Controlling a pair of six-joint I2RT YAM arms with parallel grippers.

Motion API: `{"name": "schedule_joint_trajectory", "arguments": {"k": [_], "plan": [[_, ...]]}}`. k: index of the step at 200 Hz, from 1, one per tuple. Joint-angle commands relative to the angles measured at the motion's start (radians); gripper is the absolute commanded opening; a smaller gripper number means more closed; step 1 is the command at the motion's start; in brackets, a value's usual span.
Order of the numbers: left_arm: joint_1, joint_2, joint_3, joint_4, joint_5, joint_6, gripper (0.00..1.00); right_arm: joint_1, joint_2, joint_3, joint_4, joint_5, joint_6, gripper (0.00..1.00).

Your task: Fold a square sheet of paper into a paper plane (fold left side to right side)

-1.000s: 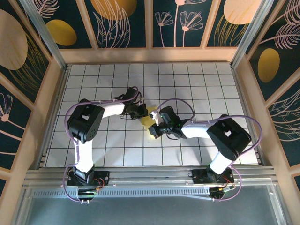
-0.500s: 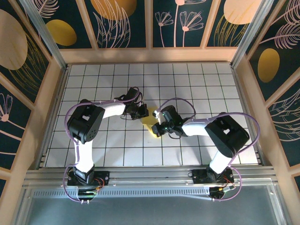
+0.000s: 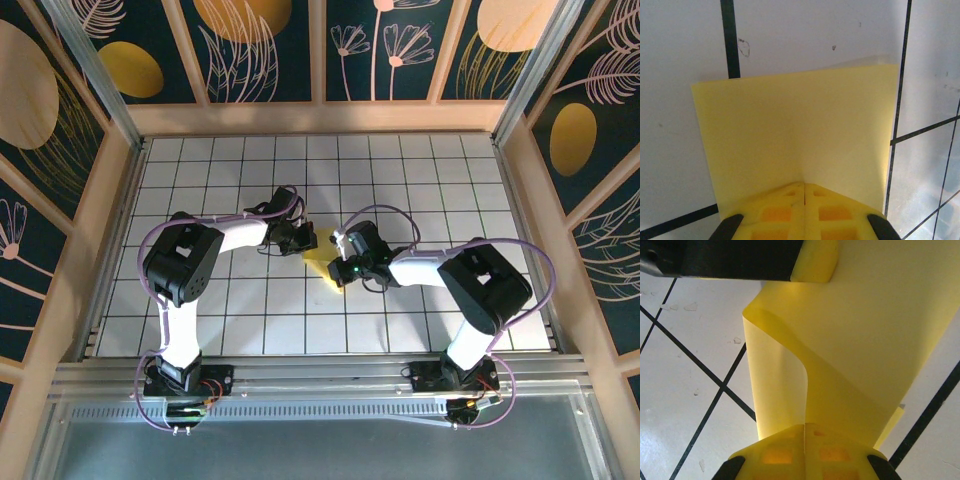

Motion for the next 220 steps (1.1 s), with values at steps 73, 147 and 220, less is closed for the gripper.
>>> {"name": "schedule_joint_trajectory", "arguments": {"k": [73,147,220], "plan": [[-0.016,0.028,-0.039,-0.082,-0.046,-0.011,0.00,-0.008,0.021,0.037,-0.036,0.050,-0.008,0.00],[-0.016,0.029,-0.037,-0.087,-0.047,-0.010,0.00,-0.010,0.023,0.038,-0.045,0.061,-0.013,0.00],[-0.015,0.028,-0.037,-0.090,-0.050,-0.009,0.00,-0.010,0.037,0.040,-0.043,0.065,-0.008,0.00]]}}
